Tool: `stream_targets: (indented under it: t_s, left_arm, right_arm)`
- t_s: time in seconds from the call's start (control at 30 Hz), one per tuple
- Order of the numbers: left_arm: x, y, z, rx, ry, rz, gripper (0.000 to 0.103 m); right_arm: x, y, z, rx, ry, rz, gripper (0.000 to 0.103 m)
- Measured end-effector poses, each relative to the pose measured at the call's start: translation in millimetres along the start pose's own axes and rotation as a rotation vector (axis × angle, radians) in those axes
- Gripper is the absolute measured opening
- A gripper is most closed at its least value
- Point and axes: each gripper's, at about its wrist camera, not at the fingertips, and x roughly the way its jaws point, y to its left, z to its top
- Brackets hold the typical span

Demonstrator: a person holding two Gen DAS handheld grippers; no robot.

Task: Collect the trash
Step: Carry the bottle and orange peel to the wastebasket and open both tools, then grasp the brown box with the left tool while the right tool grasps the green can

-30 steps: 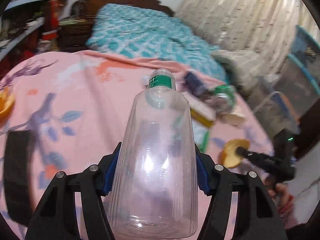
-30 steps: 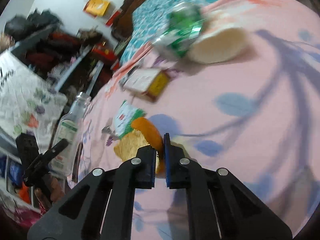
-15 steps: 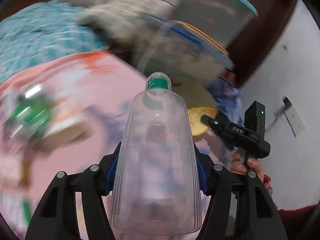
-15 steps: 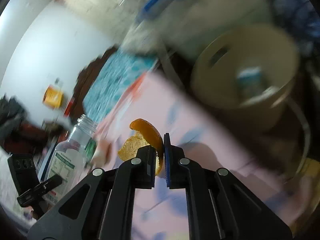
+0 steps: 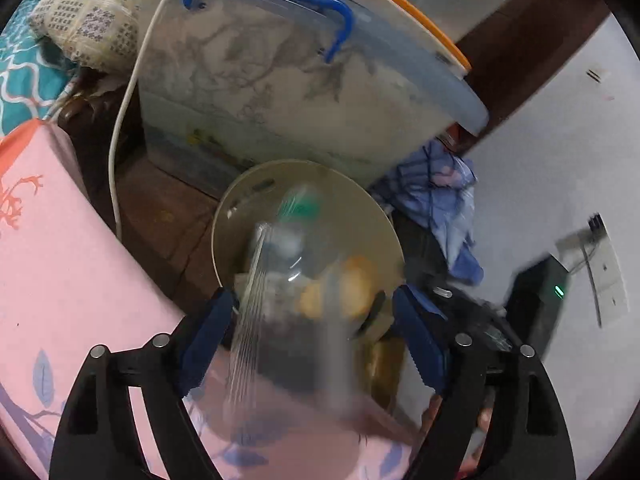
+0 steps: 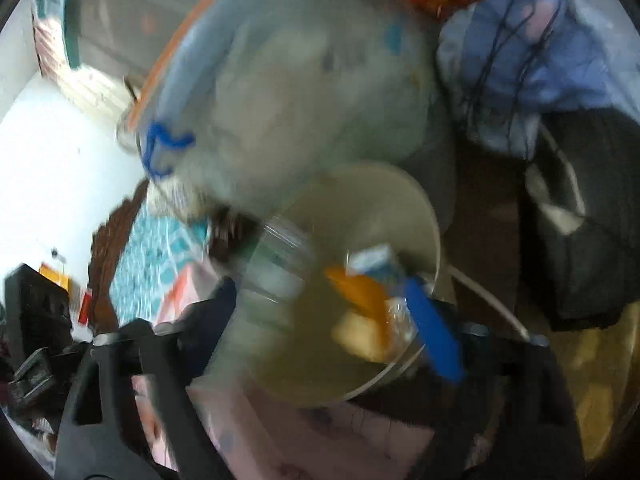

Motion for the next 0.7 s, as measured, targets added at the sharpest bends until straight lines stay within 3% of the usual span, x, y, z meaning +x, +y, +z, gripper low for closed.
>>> stream_targets:
  t_s: [0.13, 0.33, 0.5, 0.7]
  left_arm:
    - [-20, 7, -13, 0.011, -0.034, -0.007, 0.078]
    - [-79, 34, -74, 0.035, -0.109, 0.071, 0.078]
    - [-137, 78, -142, -0.021, -0.148, 0.164, 0.078]
    - [-227, 150, -223, -0.173, -0.231, 0.303, 0.077]
  right_arm:
    - [-9, 4, 5, -0.018, -0.054, 0.022, 0.082]
    - [-13, 28, -14, -0.016, -0.011, 0.12, 0.074]
    - [-13, 86, -42, -0.143, 0.017, 0.183, 0.072]
    - [12, 175, -99, -0.321, 0.174, 0.311, 0.065]
